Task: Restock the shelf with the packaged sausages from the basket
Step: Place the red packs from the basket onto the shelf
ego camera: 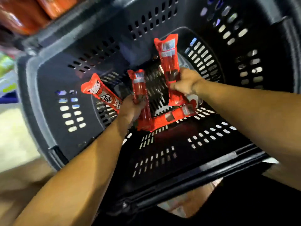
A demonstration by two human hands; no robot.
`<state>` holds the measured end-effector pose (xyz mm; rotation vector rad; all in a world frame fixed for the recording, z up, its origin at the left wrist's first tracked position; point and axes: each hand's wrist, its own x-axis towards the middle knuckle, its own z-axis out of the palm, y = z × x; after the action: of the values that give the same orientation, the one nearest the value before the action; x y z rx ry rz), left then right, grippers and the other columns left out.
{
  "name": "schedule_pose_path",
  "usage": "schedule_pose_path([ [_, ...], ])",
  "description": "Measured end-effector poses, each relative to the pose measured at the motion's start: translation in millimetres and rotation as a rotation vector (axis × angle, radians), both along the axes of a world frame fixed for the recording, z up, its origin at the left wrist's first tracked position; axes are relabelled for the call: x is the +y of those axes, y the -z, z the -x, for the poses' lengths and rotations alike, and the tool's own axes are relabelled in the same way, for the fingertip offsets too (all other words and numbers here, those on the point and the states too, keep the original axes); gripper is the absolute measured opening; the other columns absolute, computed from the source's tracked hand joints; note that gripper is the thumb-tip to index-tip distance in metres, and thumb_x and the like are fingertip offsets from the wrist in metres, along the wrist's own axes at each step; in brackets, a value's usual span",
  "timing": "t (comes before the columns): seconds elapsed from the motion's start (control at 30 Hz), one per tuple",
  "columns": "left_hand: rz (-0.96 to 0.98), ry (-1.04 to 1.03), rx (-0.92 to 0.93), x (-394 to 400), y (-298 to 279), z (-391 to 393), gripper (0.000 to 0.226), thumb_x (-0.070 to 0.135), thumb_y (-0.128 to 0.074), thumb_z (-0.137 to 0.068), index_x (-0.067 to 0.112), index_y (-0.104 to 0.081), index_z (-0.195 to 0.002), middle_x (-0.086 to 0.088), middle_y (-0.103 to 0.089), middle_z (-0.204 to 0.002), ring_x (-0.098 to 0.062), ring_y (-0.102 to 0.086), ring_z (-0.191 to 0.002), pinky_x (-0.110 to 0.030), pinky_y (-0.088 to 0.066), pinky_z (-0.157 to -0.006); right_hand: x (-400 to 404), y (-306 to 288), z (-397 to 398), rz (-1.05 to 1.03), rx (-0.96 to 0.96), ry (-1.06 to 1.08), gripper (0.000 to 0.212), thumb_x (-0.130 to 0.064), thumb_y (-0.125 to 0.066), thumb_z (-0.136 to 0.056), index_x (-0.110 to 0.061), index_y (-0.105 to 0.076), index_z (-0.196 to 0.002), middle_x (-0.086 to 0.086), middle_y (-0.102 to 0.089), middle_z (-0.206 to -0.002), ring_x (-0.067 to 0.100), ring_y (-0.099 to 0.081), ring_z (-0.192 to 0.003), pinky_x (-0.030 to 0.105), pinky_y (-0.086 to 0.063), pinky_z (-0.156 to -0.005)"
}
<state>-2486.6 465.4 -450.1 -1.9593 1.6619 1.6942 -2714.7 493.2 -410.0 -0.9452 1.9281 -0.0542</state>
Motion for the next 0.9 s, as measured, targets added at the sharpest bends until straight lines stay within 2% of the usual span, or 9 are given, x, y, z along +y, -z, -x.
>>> schedule_pose_path([
  [0.07,0.032,-0.028,0.076,4,-27,2,0.022,0.038,-0.073,-0.066,0.027,-0.071,-0.085,-0.007,-0.072,-0.091,-0.02,-0.067,-0.079,-0.035,-0.052,-0.082,5,-17,-2,0.095,-0.027,0.035,0.04,-0.036,-0.069,-0.084,-0.018,-0.064,-0.12,0.007,-0.066,-0.109,0.028,-0.062,-0.109,0.03,-0.048,-0.092],
  [0.13,0.059,-0.073,0.142,8,-55,3,0.022,0.022,-0.074,-0.078,0.02,-0.069,-0.099,-0.006,-0.069,-0.095,-0.015,-0.062,-0.075,-0.028,-0.049,-0.078,12,-34,-3,0.154,-0.103,0.091,0.042,-0.041,-0.072,-0.081,-0.017,-0.068,-0.116,0.008,-0.069,-0.111,0.028,-0.063,-0.108,0.037,-0.049,-0.096],
  [0.23,0.113,-0.079,0.217,19,-100,0,0.015,0.026,-0.07,-0.083,0.019,-0.07,-0.096,-0.005,-0.071,-0.093,-0.021,-0.067,-0.082,-0.032,-0.051,-0.081,27,-63,-2,0.293,-0.231,0.274,0.029,-0.038,-0.078,-0.073,-0.016,-0.074,-0.091,0.005,-0.074,-0.095,0.019,-0.068,-0.091,0.038,-0.054,-0.091],
  [0.33,0.211,-0.101,0.273,34,-143,-7,0.005,0.026,-0.069,-0.087,0.026,-0.067,-0.082,0.012,-0.067,-0.079,-0.008,-0.062,-0.074,-0.028,-0.046,-0.07,47,-98,-2,0.453,-0.342,0.374,0.01,-0.02,-0.079,-0.078,-0.015,-0.072,-0.084,-0.004,-0.068,-0.077,0.001,-0.061,-0.068,0.025,-0.055,-0.077],
  [0.43,0.212,-0.117,0.447,55,-179,-19,0.008,0.011,-0.057,-0.096,0.012,-0.06,-0.089,0.014,-0.058,-0.066,0.0,-0.053,-0.054,-0.016,-0.041,-0.053,71,-134,-7,0.576,-0.418,0.394,0.01,-0.01,-0.071,-0.084,-0.02,-0.068,-0.085,-0.011,-0.059,-0.061,-0.001,-0.05,-0.049,0.018,-0.043,-0.051],
  [0.57,0.101,-0.244,0.527,70,-200,-31,0.007,0.013,-0.049,-0.1,0.011,-0.048,-0.107,0.007,-0.048,-0.053,-0.005,-0.044,-0.041,-0.017,-0.041,-0.044,93,-160,-17,0.633,-0.69,0.46,0.016,-0.003,-0.059,-0.093,-0.018,-0.059,-0.096,0.002,-0.067,-0.069,0.02,-0.062,-0.064,0.032,-0.052,-0.061],
  [0.63,0.056,-0.291,0.583,77,-207,-38,0.009,0.014,-0.048,-0.1,0.014,-0.043,-0.108,0.003,-0.055,-0.053,-0.007,-0.049,-0.043,-0.019,-0.045,-0.047,103,-177,-23,0.626,-0.785,0.468,0.021,-0.001,-0.056,-0.094,-0.02,-0.057,-0.103,0.002,-0.073,-0.077,0.019,-0.068,-0.068,0.033,-0.055,-0.069],
  [0.8,-0.004,-0.365,0.704,90,-229,-48,0.024,0.002,-0.048,-0.096,0.017,-0.048,-0.115,-0.007,-0.074,-0.08,-0.016,-0.07,-0.071,-0.03,-0.058,-0.073,117,-192,-24,0.518,-1.027,0.446,0.046,0.006,-0.044,-0.094,-0.01,-0.049,-0.136,0.013,-0.072,-0.115,0.031,-0.071,-0.101,0.034,-0.058,-0.082],
  [0.9,-0.076,-0.399,0.813,96,-239,-51,0.039,-0.012,-0.041,-0.09,0.017,-0.058,-0.109,-0.019,-0.072,-0.098,-0.028,-0.071,-0.09,-0.043,-0.056,-0.084,120,-204,-27,0.492,-1.226,0.511,0.049,-0.016,-0.059,-0.087,-0.021,-0.055,-0.137,0.014,-0.068,-0.121,0.034,-0.068,-0.105,0.046,-0.057,-0.086],
])
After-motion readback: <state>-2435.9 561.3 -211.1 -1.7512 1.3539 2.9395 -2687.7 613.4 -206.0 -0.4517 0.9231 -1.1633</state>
